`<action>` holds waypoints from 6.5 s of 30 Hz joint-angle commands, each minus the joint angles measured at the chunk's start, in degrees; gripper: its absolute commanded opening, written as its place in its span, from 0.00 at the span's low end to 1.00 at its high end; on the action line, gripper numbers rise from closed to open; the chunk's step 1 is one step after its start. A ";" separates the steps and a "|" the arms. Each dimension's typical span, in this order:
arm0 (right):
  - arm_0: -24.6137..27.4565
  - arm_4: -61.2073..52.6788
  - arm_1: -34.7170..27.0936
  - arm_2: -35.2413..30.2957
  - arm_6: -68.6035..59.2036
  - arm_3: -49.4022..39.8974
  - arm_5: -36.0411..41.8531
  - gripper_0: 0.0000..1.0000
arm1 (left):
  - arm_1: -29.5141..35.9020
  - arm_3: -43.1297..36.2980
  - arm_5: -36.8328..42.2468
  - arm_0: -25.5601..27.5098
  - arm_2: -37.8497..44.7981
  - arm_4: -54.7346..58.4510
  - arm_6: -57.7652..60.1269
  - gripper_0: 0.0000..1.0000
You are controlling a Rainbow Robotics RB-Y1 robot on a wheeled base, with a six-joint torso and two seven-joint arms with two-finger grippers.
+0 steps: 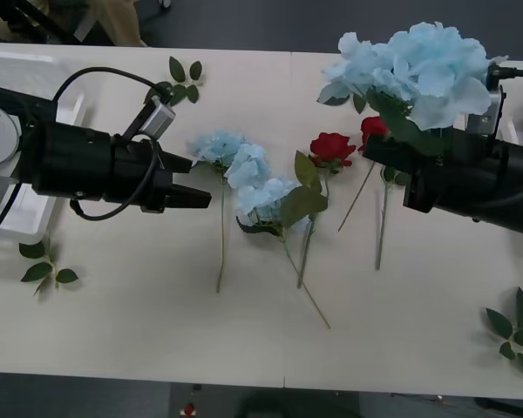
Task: Put the red flowers into the right box and the blue flowers into the left box
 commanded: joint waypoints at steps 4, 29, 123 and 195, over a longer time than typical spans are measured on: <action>-1.89 -2.54 3.03 -0.90 0.86 -1.81 0.31 0.00 | -1.96 3.56 -2.46 -0.87 -0.31 8.64 -16.78 0.96; -3.38 -1.05 3.82 2.18 0.86 -1.72 0.31 0.00 | -8.90 3.64 -30.24 -5.88 -19.82 13.12 -21.97 0.96; -6.19 0.18 4.79 3.58 0.86 1.18 -1.62 0.73 | -8.20 3.82 -37.88 -3.07 -26.41 18.83 -21.00 0.00; -21.40 59.42 -11.38 6.39 -85.33 7.86 17.10 0.85 | 22.30 32.73 -7.30 -8.08 14.99 -42.78 -17.49 0.01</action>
